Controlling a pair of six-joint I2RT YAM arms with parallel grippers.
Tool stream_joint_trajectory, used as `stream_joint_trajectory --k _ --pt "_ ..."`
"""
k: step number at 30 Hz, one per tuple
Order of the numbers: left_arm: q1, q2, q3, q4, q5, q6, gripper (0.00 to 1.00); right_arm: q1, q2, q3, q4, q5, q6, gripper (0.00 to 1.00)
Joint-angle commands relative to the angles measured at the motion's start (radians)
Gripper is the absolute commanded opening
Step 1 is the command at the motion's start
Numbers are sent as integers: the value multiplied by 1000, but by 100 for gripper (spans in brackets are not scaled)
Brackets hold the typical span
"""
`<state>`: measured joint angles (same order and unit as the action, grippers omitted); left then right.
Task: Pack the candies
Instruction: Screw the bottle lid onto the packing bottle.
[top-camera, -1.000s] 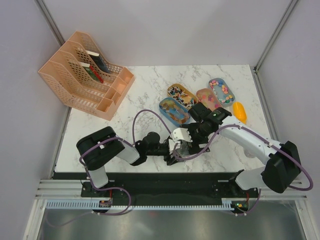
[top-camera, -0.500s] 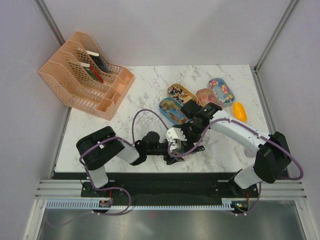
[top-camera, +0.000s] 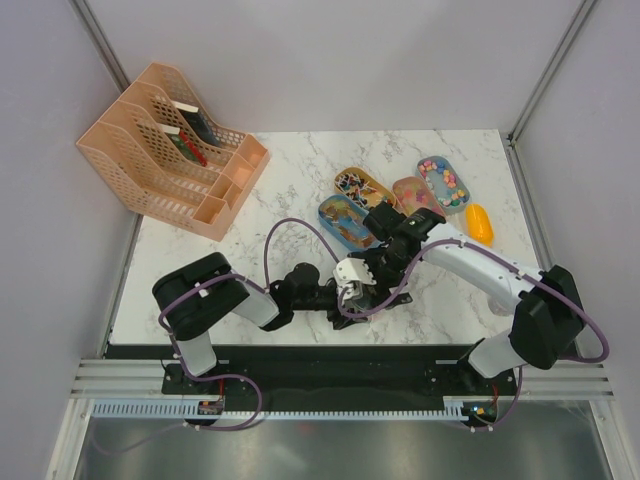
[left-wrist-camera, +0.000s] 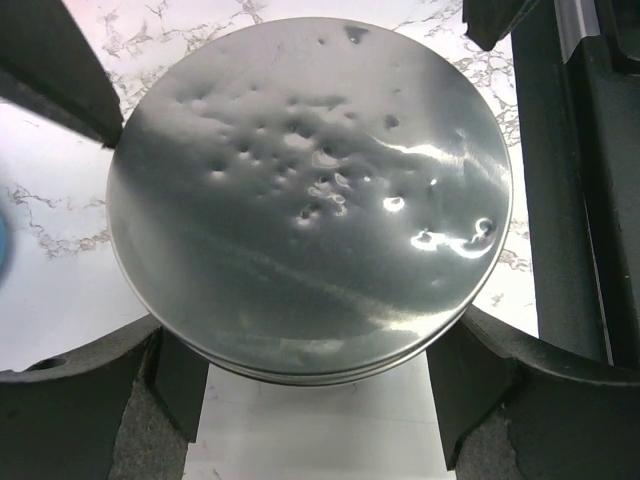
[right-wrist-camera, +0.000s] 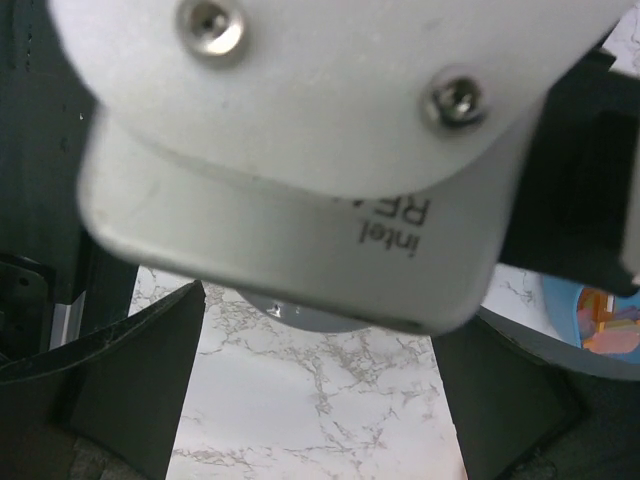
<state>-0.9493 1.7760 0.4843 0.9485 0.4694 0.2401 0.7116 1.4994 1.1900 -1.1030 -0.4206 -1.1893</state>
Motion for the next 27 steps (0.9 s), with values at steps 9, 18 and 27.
stream_joint_trajectory --k 9,18,27 --pt "3 36 -4 -125 -77 16 33 49 -129 -116 -43 -40 137 98" --pt "3 36 -6 -132 -55 25 33 58 -202 -170 -25 3 247 98" --pt "3 57 8 -142 -47 33 32 6 -229 -139 126 42 224 98"
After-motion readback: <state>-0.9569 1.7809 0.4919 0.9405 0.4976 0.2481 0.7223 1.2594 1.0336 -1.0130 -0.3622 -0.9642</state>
